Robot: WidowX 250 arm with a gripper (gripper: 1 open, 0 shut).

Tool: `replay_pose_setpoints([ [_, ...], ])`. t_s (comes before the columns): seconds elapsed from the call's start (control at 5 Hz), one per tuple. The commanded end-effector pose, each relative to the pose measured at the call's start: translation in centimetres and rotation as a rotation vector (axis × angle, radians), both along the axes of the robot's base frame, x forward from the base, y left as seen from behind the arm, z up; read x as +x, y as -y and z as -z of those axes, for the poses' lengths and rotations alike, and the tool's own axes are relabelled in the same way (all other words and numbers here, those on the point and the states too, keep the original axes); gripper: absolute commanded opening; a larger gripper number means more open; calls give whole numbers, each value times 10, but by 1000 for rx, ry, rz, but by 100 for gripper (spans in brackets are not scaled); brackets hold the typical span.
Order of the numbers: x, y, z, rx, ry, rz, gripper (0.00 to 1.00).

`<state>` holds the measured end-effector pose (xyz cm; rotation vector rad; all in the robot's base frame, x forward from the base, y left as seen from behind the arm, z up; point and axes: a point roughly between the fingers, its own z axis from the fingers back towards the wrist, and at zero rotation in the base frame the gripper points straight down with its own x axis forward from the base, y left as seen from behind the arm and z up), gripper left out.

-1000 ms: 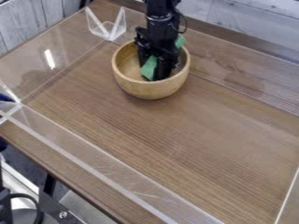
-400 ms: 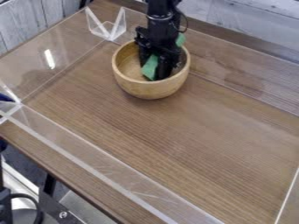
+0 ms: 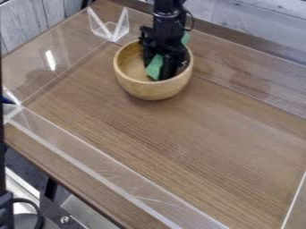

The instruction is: Put the green block in the brown bowl

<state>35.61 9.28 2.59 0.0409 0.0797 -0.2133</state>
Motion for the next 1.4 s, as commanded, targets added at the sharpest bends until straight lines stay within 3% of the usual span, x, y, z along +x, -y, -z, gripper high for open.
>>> replay_pose_setpoints([
  [0.0, 11, -3, 3, 6, 37, -4, 0],
  [0.2, 13, -5, 7, 2, 47, -7, 0],
  [0.6, 14, -12, 16, -38, 19, -42, 0],
  [1.0, 4, -12, 20, -39, 48, -39, 0],
  [1.2, 7, -15, 17, -39, 47, -51, 0],
])
